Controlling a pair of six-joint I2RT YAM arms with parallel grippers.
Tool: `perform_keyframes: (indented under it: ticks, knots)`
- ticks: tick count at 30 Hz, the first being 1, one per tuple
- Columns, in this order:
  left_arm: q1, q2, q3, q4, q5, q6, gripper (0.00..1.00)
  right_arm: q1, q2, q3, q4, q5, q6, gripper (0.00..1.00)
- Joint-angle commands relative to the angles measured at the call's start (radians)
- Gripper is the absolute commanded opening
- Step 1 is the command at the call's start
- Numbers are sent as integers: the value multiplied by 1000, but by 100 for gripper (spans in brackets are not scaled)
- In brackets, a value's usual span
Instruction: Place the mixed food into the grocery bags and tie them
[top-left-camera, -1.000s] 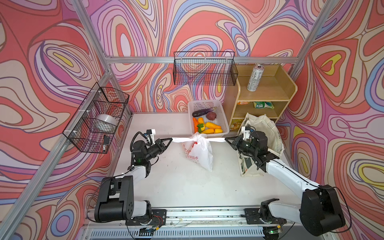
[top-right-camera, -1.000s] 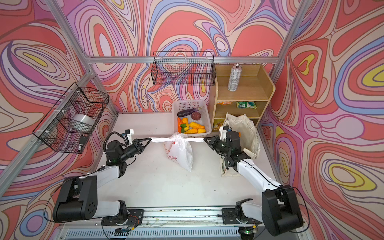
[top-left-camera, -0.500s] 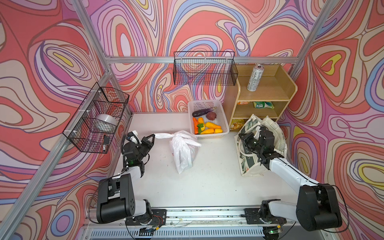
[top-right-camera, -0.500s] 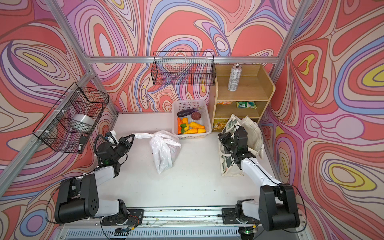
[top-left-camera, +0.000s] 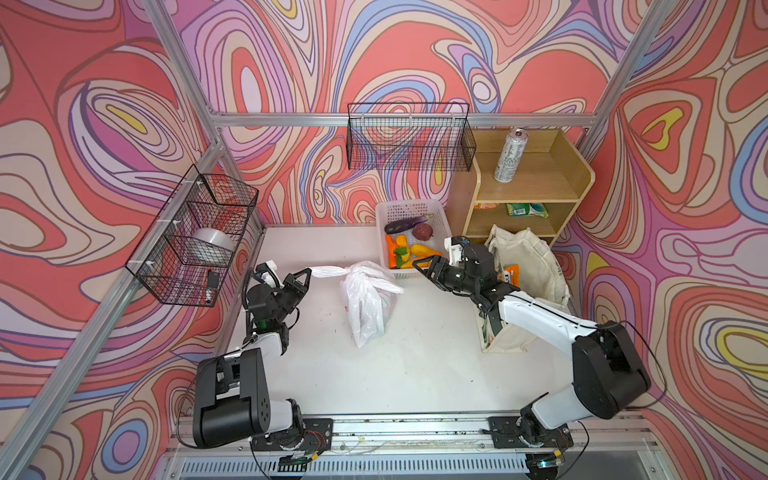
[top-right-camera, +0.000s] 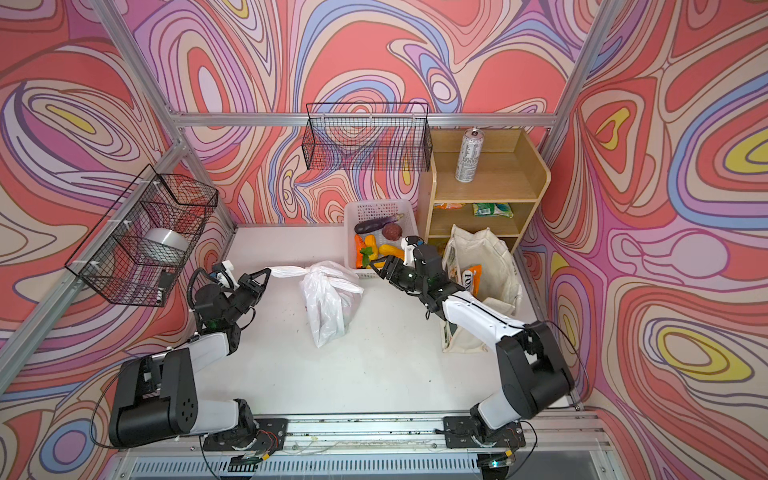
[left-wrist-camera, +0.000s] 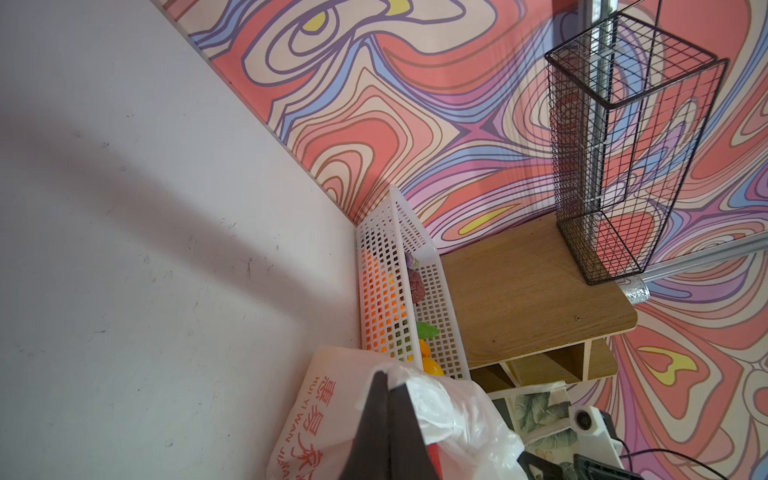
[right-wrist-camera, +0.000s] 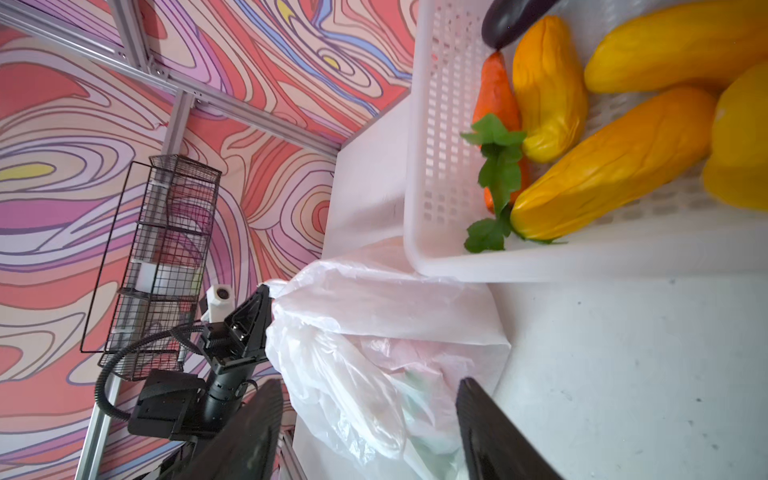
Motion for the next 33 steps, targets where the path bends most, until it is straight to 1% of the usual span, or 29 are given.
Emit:
perform_keyframes:
  ticks: [1, 4, 8, 15, 17, 22, 25, 26, 27, 28, 30, 33]
  knots:
    - [-3, -34, -1, 17, 27, 22, 0, 48, 67, -15, 99, -18, 75, 70]
    - [-3, -39, -3, 10, 29, 24, 0, 88, 120, -21, 163, -23, 123, 70]
    - [-3, -42, -8, 13, 32, 24, 0, 110, 177, -37, 267, -35, 193, 69]
    - [-5, -42, -11, 12, 35, 24, 0, 141, 201, -27, 327, -49, 236, 64]
    - [-5, -41, -10, 13, 33, 22, 0, 142, 238, -31, 351, -53, 254, 61]
    - [-6, -45, -9, 6, 33, 25, 0, 143, 261, -49, 433, -70, 307, 41]
    - [-7, -51, -9, -1, 31, 27, 0, 142, 264, -61, 451, -70, 325, 38]
    - [-9, -53, -9, -3, 30, 28, 0, 142, 264, -66, 460, -69, 327, 24]
    - [-8, -54, -9, -6, 29, 28, 0, 142, 262, -73, 467, -66, 328, 3]
    - [-9, -54, -9, -9, 27, 29, 0, 140, 253, -82, 461, -56, 328, 0]
    - [-5, -58, -11, -13, 15, 30, 0, 107, 218, -120, 455, -27, 318, 0]
    - [3, -75, 9, -52, 11, 47, 0, 19, 128, -187, 408, 4, 291, 0]
